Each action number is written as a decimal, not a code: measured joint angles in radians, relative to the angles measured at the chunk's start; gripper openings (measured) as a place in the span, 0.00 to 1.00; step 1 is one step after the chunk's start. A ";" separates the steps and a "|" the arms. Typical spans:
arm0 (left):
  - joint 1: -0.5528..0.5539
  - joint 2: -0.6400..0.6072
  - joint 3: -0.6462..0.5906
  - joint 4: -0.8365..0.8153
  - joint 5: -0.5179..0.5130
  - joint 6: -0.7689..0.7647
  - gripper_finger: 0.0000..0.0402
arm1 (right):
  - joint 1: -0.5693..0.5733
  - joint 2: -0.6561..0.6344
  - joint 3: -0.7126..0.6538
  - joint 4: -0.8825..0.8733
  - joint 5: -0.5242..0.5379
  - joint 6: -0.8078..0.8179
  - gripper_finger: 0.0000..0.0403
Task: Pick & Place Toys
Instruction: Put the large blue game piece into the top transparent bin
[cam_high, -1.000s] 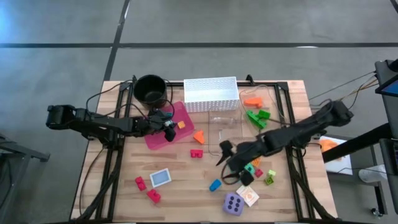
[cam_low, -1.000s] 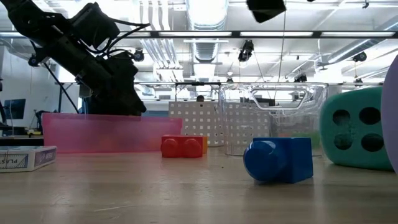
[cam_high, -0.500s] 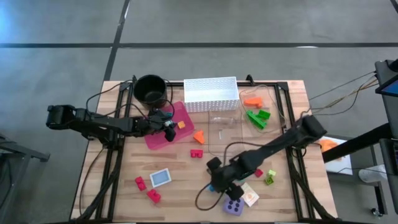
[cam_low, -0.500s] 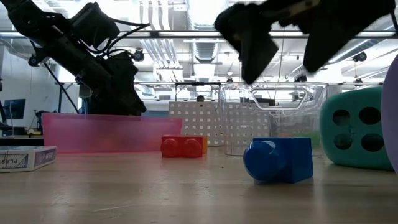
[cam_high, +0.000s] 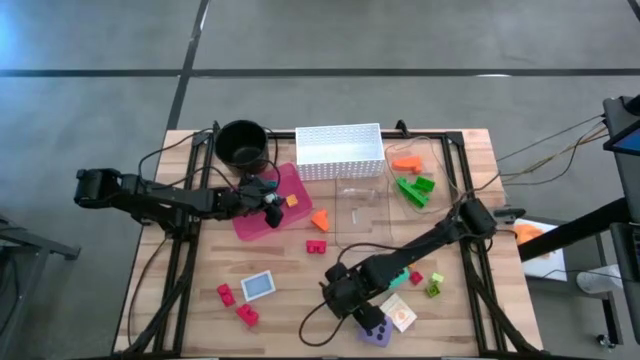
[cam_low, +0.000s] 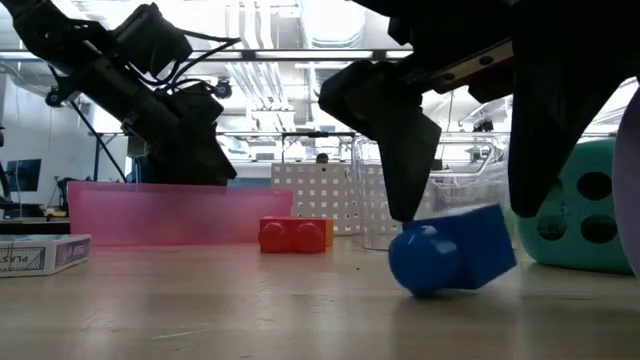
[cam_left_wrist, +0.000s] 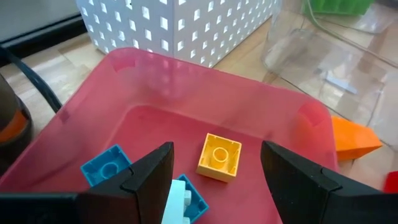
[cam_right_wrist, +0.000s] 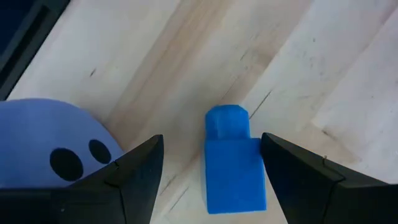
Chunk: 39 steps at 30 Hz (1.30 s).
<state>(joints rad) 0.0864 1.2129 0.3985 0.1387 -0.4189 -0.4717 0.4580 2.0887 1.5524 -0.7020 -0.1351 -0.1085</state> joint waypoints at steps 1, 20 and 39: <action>0.000 0.000 0.000 0.000 0.001 -0.006 0.61 | 0.000 -0.001 0.000 -0.003 0.003 0.000 0.67; 0.000 0.000 0.000 0.000 0.009 -0.009 0.61 | 0.000 -0.010 -0.042 -0.020 0.114 0.083 0.67; 0.000 0.000 0.000 0.000 0.010 -0.009 0.61 | -0.001 -0.009 -0.084 0.012 0.135 0.144 0.67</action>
<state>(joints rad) 0.0864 1.2129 0.3985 0.1383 -0.4092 -0.4805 0.4572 2.0792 1.4681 -0.6896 -0.0006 0.0353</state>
